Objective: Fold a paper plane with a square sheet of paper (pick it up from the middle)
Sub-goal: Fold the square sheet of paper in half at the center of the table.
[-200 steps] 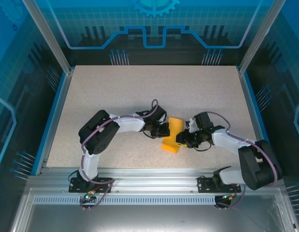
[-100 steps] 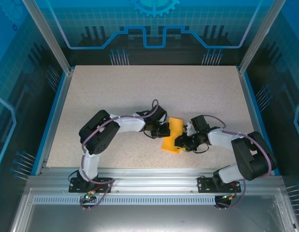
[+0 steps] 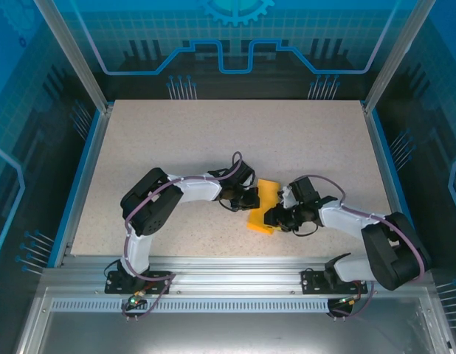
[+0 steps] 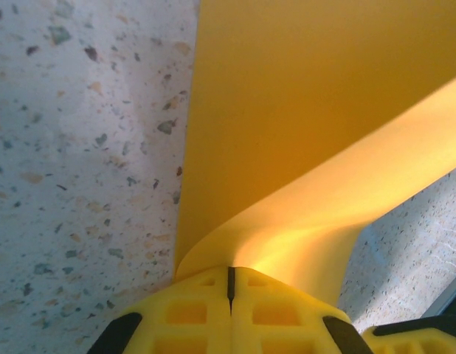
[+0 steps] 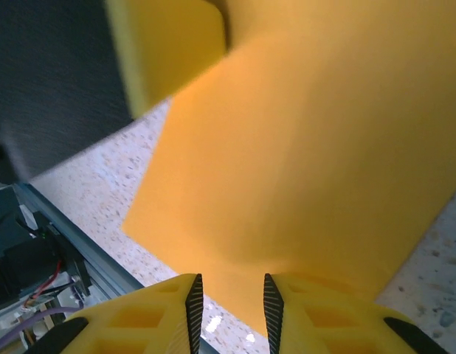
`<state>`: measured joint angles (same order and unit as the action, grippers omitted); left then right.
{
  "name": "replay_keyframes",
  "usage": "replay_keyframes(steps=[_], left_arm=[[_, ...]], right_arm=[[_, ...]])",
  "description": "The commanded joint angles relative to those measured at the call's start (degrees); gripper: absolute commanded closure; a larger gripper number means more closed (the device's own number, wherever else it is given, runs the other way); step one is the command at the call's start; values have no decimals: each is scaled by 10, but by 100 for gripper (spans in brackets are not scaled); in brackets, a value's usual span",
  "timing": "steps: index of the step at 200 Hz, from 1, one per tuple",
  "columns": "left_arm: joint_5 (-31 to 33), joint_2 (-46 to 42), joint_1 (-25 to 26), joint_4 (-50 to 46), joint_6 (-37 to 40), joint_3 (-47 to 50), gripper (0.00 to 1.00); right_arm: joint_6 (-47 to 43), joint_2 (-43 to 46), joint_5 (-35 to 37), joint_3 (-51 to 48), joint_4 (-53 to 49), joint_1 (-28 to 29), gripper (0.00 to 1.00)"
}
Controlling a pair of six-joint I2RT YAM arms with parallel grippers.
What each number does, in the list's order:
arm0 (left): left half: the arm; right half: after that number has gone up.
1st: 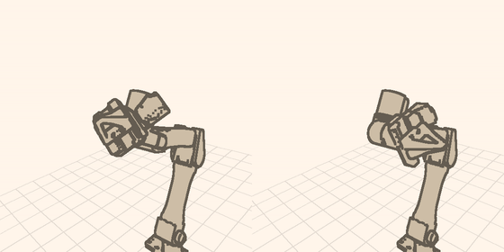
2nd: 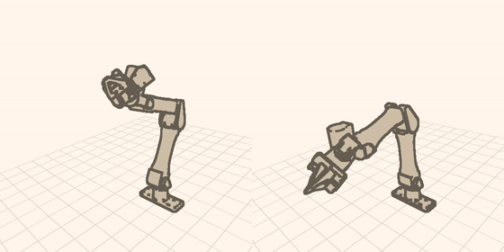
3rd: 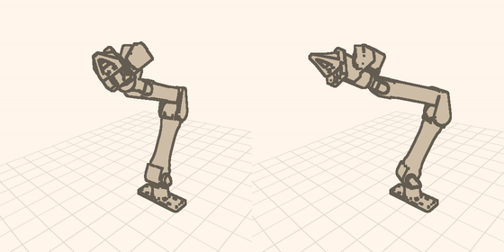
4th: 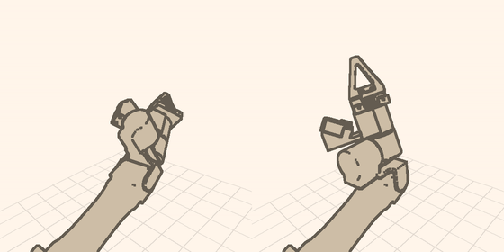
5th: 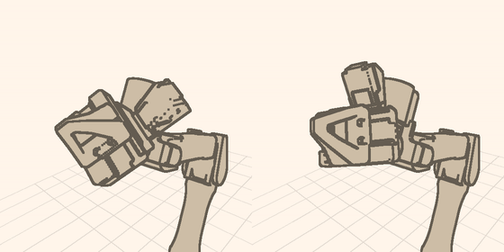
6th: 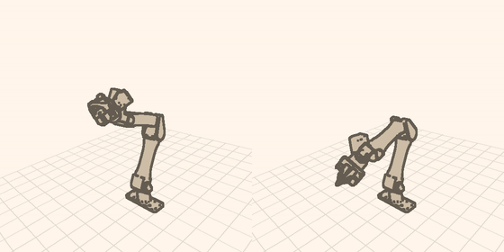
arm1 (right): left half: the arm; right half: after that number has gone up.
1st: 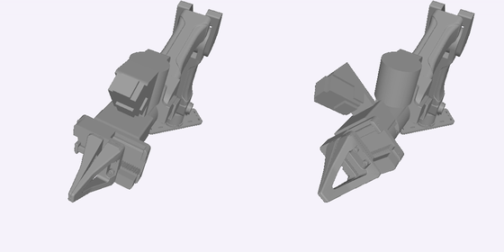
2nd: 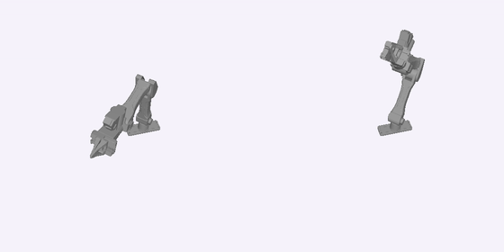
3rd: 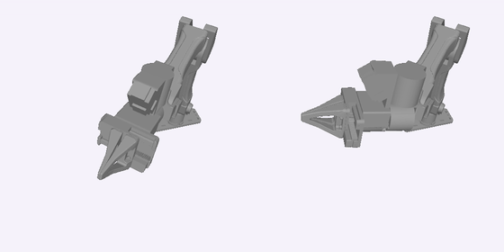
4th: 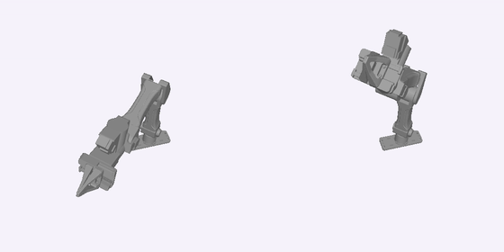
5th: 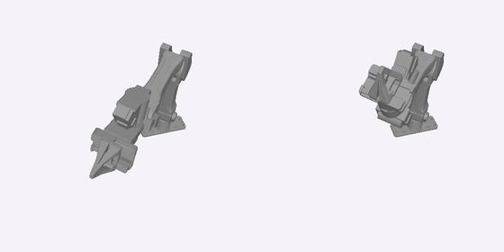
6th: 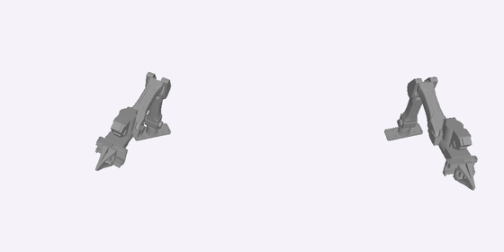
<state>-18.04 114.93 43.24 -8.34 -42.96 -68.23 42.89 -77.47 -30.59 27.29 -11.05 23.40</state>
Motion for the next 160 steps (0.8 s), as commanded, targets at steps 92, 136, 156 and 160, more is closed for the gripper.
replay_keyframes(steps=[92,136,156,160], left_arm=[[6,33,10,-52,17,-2,100],[5,34,10,-55,19,-4,100],[5,34,10,-56,19,-4,100],[5,34,10,-56,19,-4,100]], right_arm=[[9,37,4,-23,-26,9,69],[18,-7,1,-56,21,9,70],[12,-17,5,-53,14,8,71],[10,-14,8,-51,8,8,71]])
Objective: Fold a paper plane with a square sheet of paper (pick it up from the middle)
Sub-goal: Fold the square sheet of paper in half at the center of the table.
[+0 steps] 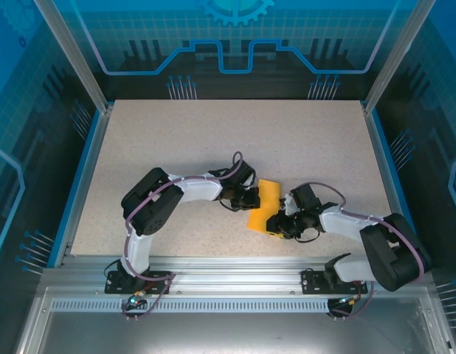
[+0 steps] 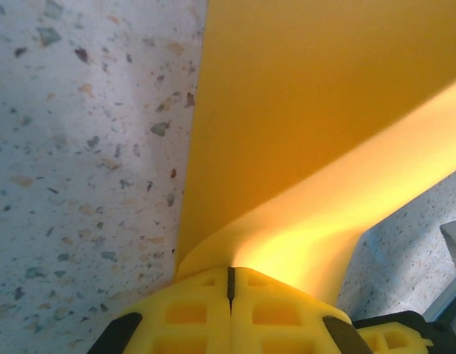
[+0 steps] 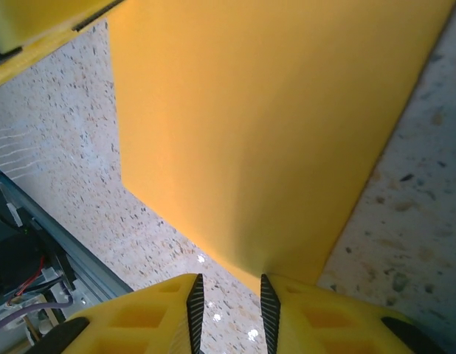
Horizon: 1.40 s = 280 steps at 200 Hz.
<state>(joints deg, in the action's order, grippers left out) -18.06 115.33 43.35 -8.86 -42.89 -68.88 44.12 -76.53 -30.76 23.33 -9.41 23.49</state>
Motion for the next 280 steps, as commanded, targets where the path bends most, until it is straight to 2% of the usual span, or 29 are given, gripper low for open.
replay_keyframes(steps=[1,24,46,80,108,138,167,229,280], left_arm=[[5,30,9,-51,18,3,100],[6,29,9,-53,19,3,100],[6,30,10,-54,19,3,100],[6,30,9,-55,19,3,100],[7,29,9,-57,20,2,100],[7,30,9,-59,21,2,100],[8,31,9,-62,24,2,100],[10,34,9,-71,28,-4,100],[9,36,9,-74,28,-7,100]], right_arm=[[-3,-23,11,-11,-10,6,71],[-20,11,27,21,-61,-14,71],[-38,37,33,61,-93,-72,71],[-63,-12,-2,114,-62,-124,71],[-73,-83,-22,146,-37,-127,72],[-87,-139,7,151,-35,-133,73],[-94,-188,7,140,-20,-147,74],[-93,-125,-1,183,-61,-149,73],[-98,-198,-9,206,-40,-157,73]])
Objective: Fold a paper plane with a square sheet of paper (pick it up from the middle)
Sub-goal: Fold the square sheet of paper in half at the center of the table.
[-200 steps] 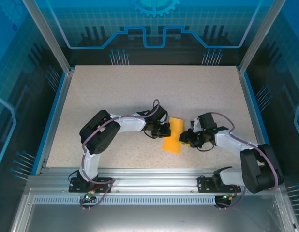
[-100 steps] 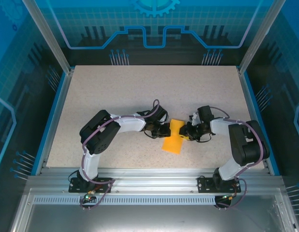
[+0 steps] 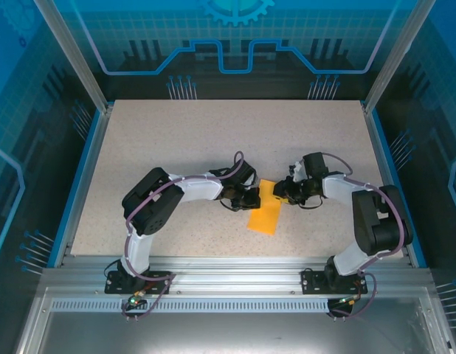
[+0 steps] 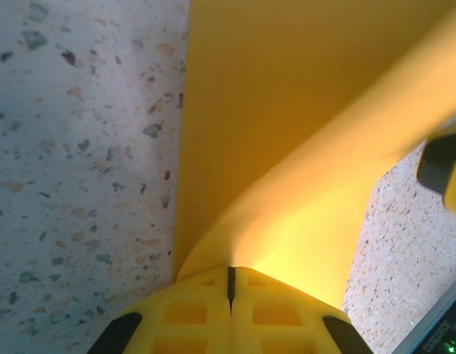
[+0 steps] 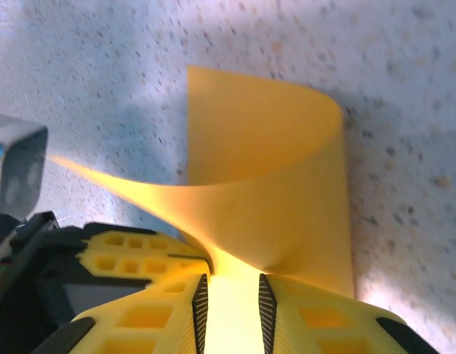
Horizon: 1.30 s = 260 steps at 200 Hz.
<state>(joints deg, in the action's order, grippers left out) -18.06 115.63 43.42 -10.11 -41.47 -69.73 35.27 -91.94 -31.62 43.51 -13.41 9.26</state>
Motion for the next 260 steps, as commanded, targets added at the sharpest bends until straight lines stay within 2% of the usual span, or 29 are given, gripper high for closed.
replay_keyframes(steps=[1,42,97,173,224,260], left_arm=[[9,33,9,-62,14,1,100],[9,33,9,-63,14,3,100],[8,34,9,-61,14,6,100],[7,32,9,-65,15,6,100],[7,30,10,-68,17,7,100],[7,28,11,-69,16,8,100]], right_arm=[[-10,-45,1,4,0,-15,73],[-15,-69,18,3,1,-25,73],[-16,-32,-8,49,-21,-34,72],[-9,-131,-20,52,17,-58,73],[-23,-88,-5,101,-35,-60,72],[-27,-101,-13,126,-46,-66,72]])
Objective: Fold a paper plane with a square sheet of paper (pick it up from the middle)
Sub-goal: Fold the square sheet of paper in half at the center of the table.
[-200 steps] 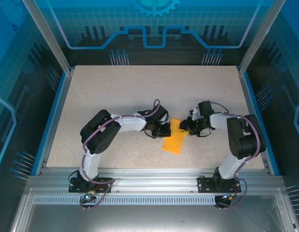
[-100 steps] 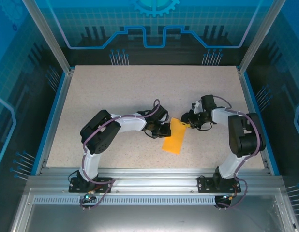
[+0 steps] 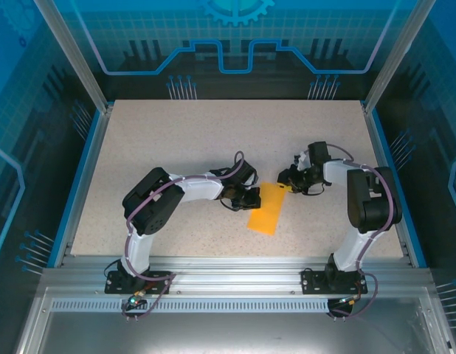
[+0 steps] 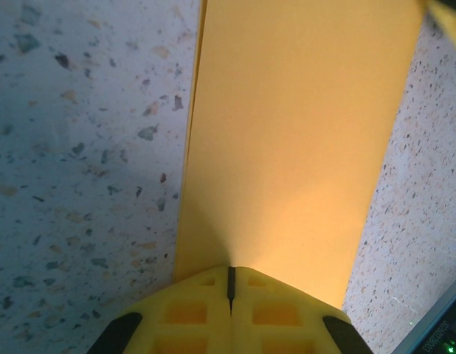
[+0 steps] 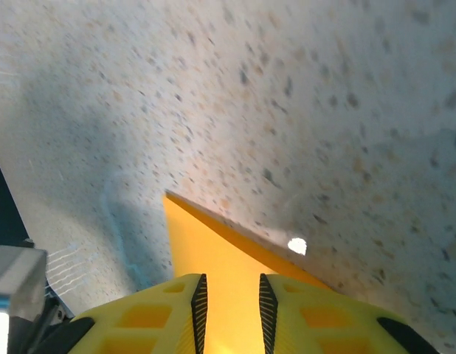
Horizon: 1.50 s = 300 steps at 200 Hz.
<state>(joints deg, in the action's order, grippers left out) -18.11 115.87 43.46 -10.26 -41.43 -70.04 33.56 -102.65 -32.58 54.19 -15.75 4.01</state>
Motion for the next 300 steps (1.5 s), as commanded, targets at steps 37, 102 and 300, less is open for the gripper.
replay_keyframes(steps=[37,102,300], left_arm=[[6,25,11,-66,16,9,100],[6,21,13,-68,14,8,100],[8,-104,15,-30,0,42,81]], right_arm=[[-4,-22,15,8,-23,-14,72],[10,1,22,-2,-18,-11,72],[10,117,200,-11,-149,51,51]])
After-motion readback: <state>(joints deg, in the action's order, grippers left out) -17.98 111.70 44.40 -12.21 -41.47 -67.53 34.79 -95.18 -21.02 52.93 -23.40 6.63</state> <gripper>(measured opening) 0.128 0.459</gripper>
